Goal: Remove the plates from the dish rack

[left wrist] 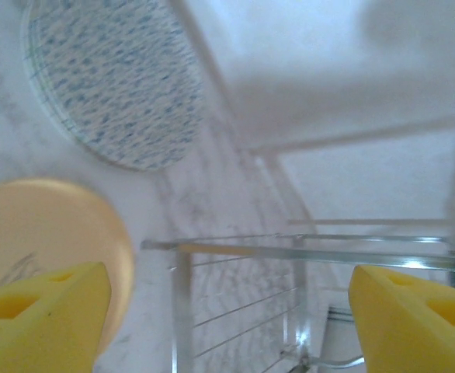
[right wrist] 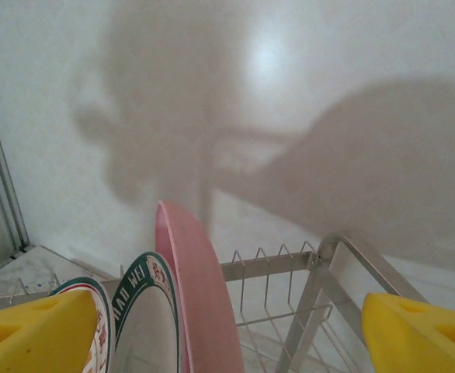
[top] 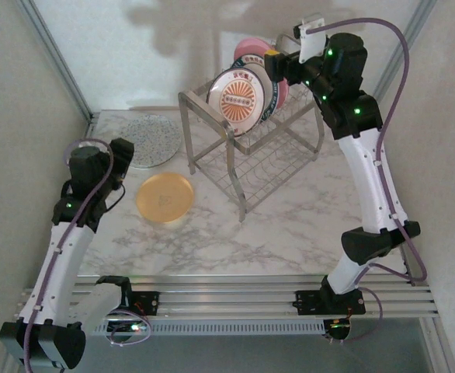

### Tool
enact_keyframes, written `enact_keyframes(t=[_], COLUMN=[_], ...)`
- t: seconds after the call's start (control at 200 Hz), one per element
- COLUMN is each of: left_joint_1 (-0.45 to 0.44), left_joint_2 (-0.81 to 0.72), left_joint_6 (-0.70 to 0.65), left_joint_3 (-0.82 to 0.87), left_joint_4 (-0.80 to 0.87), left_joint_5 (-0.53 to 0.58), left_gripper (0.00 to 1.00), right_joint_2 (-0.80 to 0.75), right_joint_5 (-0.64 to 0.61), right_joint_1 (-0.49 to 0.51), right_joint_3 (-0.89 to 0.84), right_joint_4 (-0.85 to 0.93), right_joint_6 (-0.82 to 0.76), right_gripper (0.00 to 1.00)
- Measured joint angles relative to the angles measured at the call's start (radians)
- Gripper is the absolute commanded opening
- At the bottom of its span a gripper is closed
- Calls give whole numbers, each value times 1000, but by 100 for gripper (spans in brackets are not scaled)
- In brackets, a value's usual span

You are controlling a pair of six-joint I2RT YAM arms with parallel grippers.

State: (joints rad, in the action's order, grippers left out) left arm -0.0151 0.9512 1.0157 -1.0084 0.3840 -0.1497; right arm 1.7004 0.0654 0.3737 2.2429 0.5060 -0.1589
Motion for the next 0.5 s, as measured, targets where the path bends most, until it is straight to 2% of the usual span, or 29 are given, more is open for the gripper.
enact_keyframes(t=[0.29, 0.501], left_joint_1=[-7, -23], left_joint_2=[76, 112], left_joint_6=[-56, -85], left_joint_3=[-192, -306], left_joint_4=[-102, -188], left_joint_5=[-103, -177], left_gripper=[81, 81], right_joint_2=[73, 111], right_joint_5=[-12, -27], right_joint_1=[0, 10], right_joint_3=[77, 106], right_joint_4=[0, 7], right_joint_6=[-94, -160], right_gripper=[71, 67])
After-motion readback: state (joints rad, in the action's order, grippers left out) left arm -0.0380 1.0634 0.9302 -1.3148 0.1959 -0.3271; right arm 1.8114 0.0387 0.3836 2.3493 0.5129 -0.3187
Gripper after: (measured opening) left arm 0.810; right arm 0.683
